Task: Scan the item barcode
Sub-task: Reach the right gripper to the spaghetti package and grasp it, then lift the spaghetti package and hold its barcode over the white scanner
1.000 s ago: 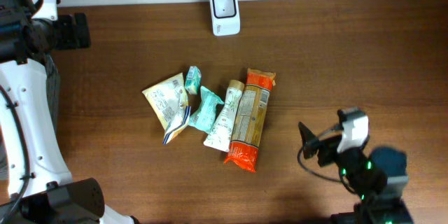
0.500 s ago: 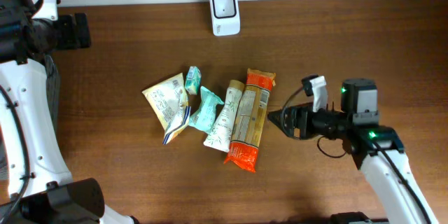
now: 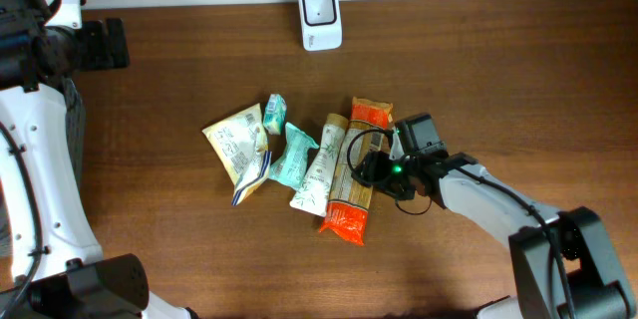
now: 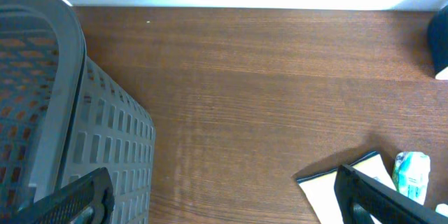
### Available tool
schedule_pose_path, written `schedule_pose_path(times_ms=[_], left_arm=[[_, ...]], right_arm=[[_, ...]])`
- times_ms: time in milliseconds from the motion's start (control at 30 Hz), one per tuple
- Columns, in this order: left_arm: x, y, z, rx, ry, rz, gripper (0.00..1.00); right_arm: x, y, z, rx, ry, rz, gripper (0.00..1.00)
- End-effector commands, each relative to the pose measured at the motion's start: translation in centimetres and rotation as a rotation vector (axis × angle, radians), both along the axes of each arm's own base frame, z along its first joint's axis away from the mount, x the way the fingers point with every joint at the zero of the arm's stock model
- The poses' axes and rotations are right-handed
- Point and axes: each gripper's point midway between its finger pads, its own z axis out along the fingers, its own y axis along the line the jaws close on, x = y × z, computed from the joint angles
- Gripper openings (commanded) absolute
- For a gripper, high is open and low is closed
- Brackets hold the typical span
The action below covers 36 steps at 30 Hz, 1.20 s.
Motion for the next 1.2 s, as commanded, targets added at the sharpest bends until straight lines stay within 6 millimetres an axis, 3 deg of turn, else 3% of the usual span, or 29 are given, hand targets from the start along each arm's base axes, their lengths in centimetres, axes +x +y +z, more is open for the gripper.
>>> schedule_pose_path(times_ms=[0,100,133,233,300,333,400,467,500,533,600,667,700,733,800,833,900,967,1067,1100,1167], left_arm=[[0.1,0.0,-0.1,0.005,0.001,-0.015,0.99],[0.1,0.0,-0.1,0.005,0.001,-0.015,0.99],[0.1,0.0,-0.1,0.005,0.001,-0.015,0.99],[0.1,0.0,-0.1,0.005,0.001,-0.015,0.99],[0.1,0.0,-0.1,0.005,0.001,-0.015,0.99],[0.1,0.0,-0.1,0.005,0.001,-0.015,0.99],[0.1,0.0,-0.1,0.005,0.001,-0.015,0.99],[0.1,0.0,-0.1,0.005,0.001,-0.015,0.99],[0.1,0.0,-0.1,0.005,0.001,-0.015,0.99],[0.1,0.0,-0.1,0.005,0.001,-0.015,0.99],[0.1,0.0,-0.1,0.005,0.001,-0.015,0.99],[0.1,0.0,-0.1,0.005,0.001,-0.015,0.99],[0.1,0.0,-0.1,0.005,0.001,-0.015,0.99],[0.1,0.0,-0.1,0.005,0.001,-0.015,0.99],[0.1,0.0,-0.1,0.005,0.001,-0.015,0.99],[0.1,0.0,-0.1,0.005,0.001,-0.015,0.99],[0.1,0.0,-0.1,0.005,0.001,-0.015,0.99],[0.1,0.0,-0.1,0.005,0.001,-0.015,0.99],[0.1,0.0,-0.1,0.005,0.001,-0.015,0.99],[0.1,0.0,-0.1,0.005,0.001,-0.015,0.99],[0.1,0.0,-0.1,0.005,0.001,-0.015,0.99]], right_arm=[[-0.1,0.0,-1.6,0.004,0.070,-0.040,0.50],[0.0,-0.2,-1.6,0.008,0.082,-0.064,0.48],[-0.1,-0.2,-2.1,0.006,0.104,-0.078,0.43],[0.0,0.1,-1.8,0.026,0.104,-0.069,0.04],[0.6,0.0,-0.3,0.000,0.079,-0.027,0.04],[1.1,-0.6,0.9,-0.039,0.067,-0.012,0.04],[2.5,-3.2,6.6,-0.237,0.033,0.049,0.04],[3.0,-5.7,10.8,-0.419,0.015,0.063,0.04],[3.1,-7.5,12.5,-0.546,0.003,0.042,0.04],[3.1,-9.6,12.9,-0.706,-0.004,0.026,0.04],[3.2,-13.3,10.6,-0.998,0.079,0.046,0.04],[3.3,-13.9,6.7,-1.082,0.191,0.126,0.04],[3.1,-13.2,3.8,-1.105,0.267,0.200,0.04],[2.9,-11.0,2.2,-1.102,0.272,0.276,0.04],[2.7,-6.0,1.4,-1.008,0.200,0.346,0.24],[2.3,-2.2,1.0,-0.911,0.146,0.436,0.56],[2.1,-0.5,1.2,-0.870,0.129,0.448,0.68],[3.1,-1.8,2.4,-0.837,0.158,0.374,0.69],[3.1,-6.1,2.8,-0.859,0.270,0.240,0.69],[2.9,-6.8,2.6,-0.847,0.300,0.192,0.71],[1.8,-6.2,1.2,-0.779,0.346,0.186,0.72]])
